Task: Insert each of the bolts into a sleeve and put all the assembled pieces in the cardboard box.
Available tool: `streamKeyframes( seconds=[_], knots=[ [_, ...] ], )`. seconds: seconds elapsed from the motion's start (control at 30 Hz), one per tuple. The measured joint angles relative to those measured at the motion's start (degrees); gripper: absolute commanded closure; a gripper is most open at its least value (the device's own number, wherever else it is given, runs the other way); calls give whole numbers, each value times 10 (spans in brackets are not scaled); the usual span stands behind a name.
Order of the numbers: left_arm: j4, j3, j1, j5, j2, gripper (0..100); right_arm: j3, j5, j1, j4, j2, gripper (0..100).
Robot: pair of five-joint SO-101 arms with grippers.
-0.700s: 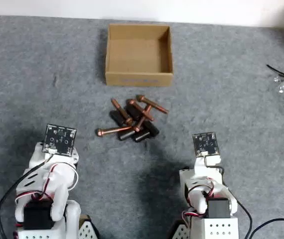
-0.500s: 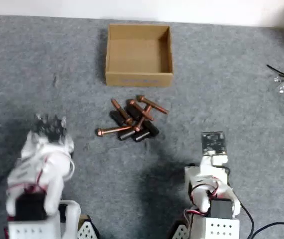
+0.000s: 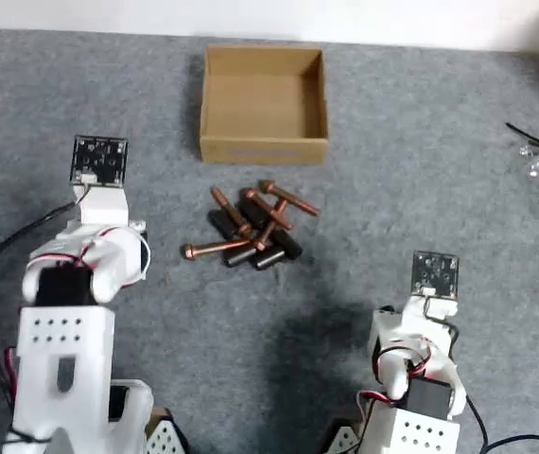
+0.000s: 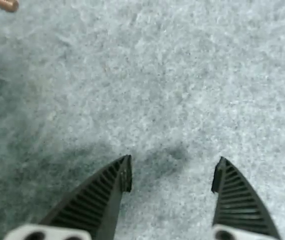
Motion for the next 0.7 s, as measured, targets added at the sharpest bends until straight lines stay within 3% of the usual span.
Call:
streamKeyframes(
  seconds=[0.47,0.7],
  knots=[
    [-178,156,0,2,33,990,0,0,0,-1,0,754],
    [-230,184,0,2,33,990,0,0,0,-13,0,754]
  ],
)
